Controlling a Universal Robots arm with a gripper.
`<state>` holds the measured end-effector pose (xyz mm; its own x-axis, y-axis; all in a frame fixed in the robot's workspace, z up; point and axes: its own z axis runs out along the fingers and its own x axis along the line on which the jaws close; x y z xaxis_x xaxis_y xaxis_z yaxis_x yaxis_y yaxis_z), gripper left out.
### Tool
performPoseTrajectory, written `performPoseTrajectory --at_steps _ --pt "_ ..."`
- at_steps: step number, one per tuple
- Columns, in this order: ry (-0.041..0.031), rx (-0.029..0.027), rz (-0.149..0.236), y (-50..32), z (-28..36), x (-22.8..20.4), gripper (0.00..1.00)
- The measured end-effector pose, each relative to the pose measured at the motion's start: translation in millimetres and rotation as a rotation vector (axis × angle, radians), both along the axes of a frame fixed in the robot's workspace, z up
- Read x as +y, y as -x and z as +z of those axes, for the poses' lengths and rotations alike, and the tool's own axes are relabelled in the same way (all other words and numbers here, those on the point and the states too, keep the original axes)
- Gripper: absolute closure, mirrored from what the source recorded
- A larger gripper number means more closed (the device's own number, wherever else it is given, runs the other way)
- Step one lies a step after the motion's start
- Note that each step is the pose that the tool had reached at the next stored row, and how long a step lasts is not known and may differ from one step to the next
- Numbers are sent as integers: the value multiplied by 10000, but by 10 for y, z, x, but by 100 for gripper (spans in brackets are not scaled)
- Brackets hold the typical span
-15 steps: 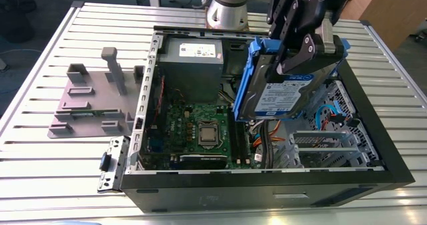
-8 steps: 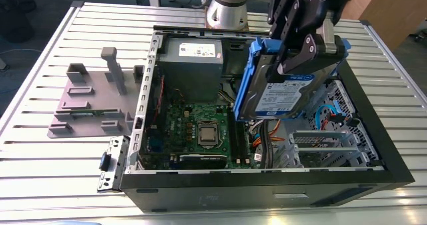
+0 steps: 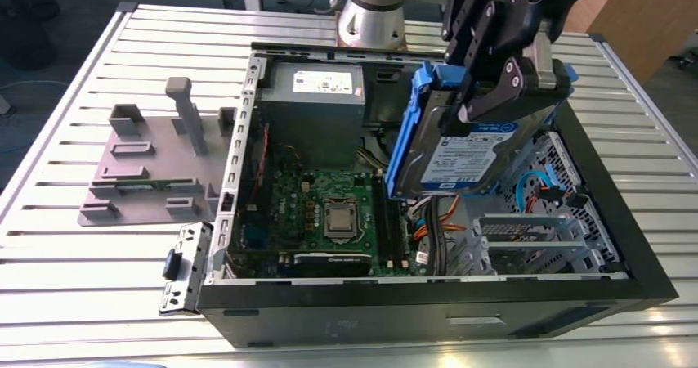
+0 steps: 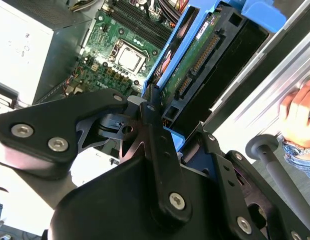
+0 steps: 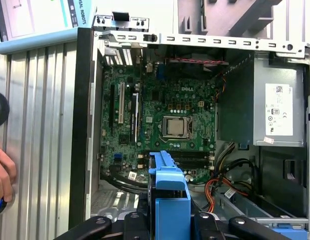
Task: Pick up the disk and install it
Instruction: 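Insert the first disk wire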
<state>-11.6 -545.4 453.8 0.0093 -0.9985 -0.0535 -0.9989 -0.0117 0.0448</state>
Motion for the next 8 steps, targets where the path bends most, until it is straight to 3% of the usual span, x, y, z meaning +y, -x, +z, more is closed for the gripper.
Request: performPoseTrajectory --at_steps 8 --pt "1 0 0 -30 -3 0 63"
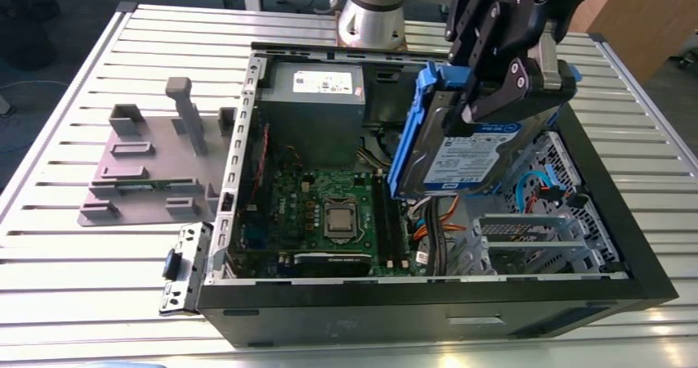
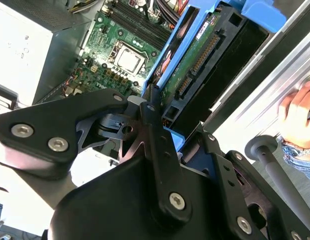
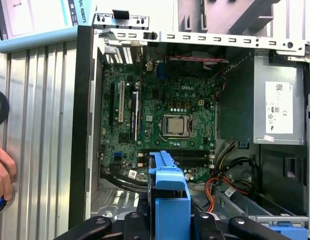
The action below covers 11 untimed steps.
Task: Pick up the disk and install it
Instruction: 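Insert the first disk wire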
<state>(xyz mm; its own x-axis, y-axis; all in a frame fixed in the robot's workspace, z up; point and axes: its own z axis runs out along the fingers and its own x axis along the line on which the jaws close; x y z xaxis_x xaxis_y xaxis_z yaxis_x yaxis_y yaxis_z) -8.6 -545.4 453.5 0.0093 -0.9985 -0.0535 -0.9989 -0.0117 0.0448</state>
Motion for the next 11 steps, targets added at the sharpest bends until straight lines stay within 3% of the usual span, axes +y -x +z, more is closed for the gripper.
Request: performPoseTrajectory --at_steps 11 --pt "0 0 0 -25 -2 0 63"
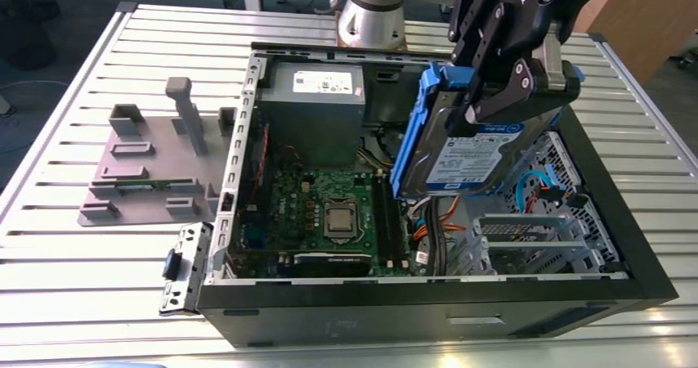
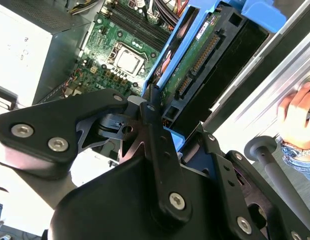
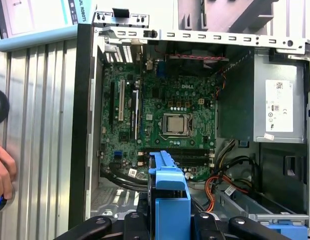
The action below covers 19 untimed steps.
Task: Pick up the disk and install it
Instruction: 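Insert the first disk wire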
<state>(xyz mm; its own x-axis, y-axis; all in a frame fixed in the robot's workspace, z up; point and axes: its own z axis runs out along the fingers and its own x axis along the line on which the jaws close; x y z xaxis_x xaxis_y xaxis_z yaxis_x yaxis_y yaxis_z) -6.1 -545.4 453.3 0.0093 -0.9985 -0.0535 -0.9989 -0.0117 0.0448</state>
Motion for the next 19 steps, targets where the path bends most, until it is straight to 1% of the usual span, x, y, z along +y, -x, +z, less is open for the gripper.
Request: performPoseTrajectory --at_steps 19 --pt "0 0 0 -48 -5 0 63"
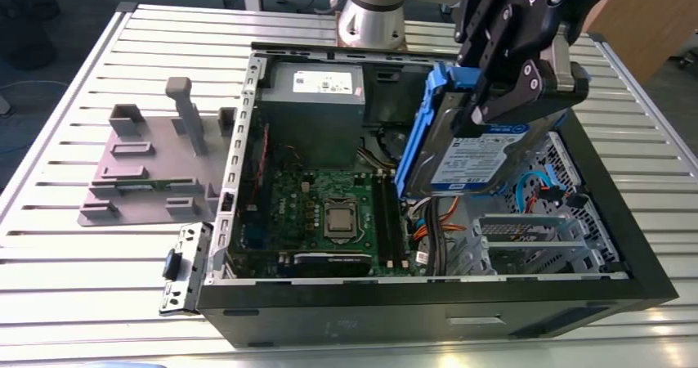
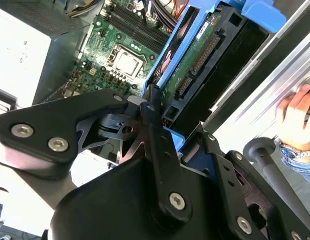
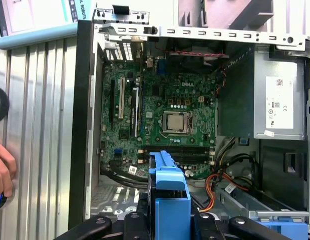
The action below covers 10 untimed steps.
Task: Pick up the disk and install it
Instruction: 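Insert the first disk wire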
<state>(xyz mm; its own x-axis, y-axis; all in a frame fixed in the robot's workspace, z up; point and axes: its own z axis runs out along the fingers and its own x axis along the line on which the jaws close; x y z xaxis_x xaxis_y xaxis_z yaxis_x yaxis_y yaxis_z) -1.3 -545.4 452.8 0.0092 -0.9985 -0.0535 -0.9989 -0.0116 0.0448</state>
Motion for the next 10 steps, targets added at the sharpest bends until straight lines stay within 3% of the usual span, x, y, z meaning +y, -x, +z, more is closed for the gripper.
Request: performPoseTrajectory --at_steps 10 --pt "0 0 0 -36 -2 0 63"
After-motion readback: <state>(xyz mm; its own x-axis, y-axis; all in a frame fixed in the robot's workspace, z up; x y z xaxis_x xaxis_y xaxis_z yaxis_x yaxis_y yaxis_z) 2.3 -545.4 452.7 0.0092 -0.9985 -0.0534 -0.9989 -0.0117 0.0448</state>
